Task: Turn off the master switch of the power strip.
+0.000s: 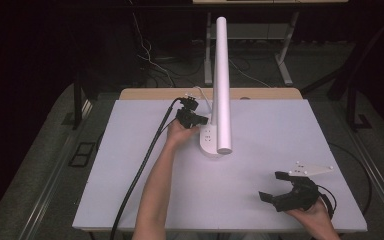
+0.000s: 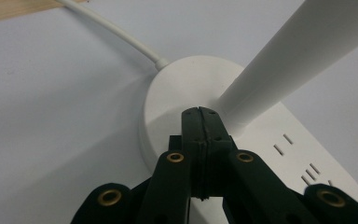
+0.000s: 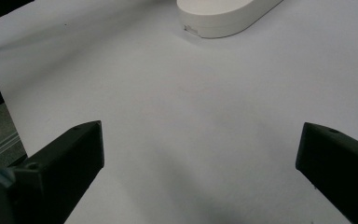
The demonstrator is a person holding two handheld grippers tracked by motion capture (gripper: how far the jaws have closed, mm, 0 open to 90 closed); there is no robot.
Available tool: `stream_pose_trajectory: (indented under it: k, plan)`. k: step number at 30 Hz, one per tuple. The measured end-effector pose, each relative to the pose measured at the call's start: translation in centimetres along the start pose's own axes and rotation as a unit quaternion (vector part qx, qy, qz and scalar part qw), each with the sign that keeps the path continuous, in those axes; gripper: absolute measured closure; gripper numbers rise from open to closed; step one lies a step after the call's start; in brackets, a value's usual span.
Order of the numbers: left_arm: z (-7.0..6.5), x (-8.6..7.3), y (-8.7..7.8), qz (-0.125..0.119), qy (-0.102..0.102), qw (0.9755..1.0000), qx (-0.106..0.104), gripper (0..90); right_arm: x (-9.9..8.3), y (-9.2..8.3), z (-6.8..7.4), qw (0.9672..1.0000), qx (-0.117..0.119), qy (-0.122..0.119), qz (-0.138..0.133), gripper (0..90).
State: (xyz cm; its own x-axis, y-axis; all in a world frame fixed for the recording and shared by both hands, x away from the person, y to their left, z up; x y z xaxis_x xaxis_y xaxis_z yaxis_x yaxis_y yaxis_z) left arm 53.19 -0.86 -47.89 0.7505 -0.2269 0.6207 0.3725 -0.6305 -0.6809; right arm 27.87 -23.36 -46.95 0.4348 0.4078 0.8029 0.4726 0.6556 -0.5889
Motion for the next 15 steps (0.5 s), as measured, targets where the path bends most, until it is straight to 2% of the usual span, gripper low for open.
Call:
stream_pose_trajectory:
  k: [3,4,5,6,8,9,11,12,13,15]
  plan:
    - [0.0,-0.02,-0.04,-0.004,-0.011,0.9999,0.005,90.0,0.05,-0.01,0.03,1.0,0.0,0.0,-0.002,0.4]
    - [-0.12,0.0,0.04,-0.01,-0.021,0.9997,0.006,90.0,0.07,-0.01,0.07,1.0,0.0,0.0,-0.002,0.4]
    - [-0.06,-0.02,0.04,-0.011,-0.014,0.9998,0.007,90.0,0.07,-0.01,0.09,1.0,0.0,0.001,-0.002,0.4]
    - [-0.09,-0.02,0.1,-0.013,-0.014,0.9998,0.003,90.0,0.08,0.0,0.11,1.0,0.0,0.0,-0.001,0.4]
    - [-0.43,-0.02,0.35,-0.023,-0.034,0.9991,-0.01,90.0,0.06,-0.01,0.15,1.0,0.0,0.0,0.0,0.4]
    - [-0.49,-0.03,0.44,-0.02,-0.031,0.9992,-0.017,90.0,0.06,0.0,0.13,1.0,0.0,-0.001,-0.001,0.4]
    - [-0.59,0.0,0.54,-0.017,-0.031,0.9993,-0.012,90.0,0.06,0.02,0.08,1.0,0.0,0.0,-0.001,0.4]
    - [-0.78,0.21,0.76,-0.03,-0.045,0.9985,-0.012,90.0,0.06,-0.01,0.07,1.0,-0.001,0.001,-0.001,0.4]
    - [-0.71,0.25,0.81,-0.031,-0.045,0.9984,-0.015,90.0,0.05,-0.05,0.05,1.0,-0.001,-0.001,-0.002,0.4]
    - [-0.54,0.14,0.71,-0.025,-0.049,0.9984,-0.018,90.0,0.04,-0.14,0.08,1.0,-0.001,-0.001,-0.003,0.4]
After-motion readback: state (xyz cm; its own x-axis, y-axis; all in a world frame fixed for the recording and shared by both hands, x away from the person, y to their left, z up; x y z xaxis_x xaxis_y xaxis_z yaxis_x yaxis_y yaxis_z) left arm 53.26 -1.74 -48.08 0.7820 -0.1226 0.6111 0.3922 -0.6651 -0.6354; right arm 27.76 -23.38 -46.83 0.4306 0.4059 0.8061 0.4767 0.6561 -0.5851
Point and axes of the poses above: each handheld gripper's, and its own axes: y roughly forward along the jaws, x roughly out of its top, z roughly to its left, the point moved 8 cm from there along y, roughly forward along the jaws, and after that the axes turned 10 degrees about -y, right-handed, at the moved point
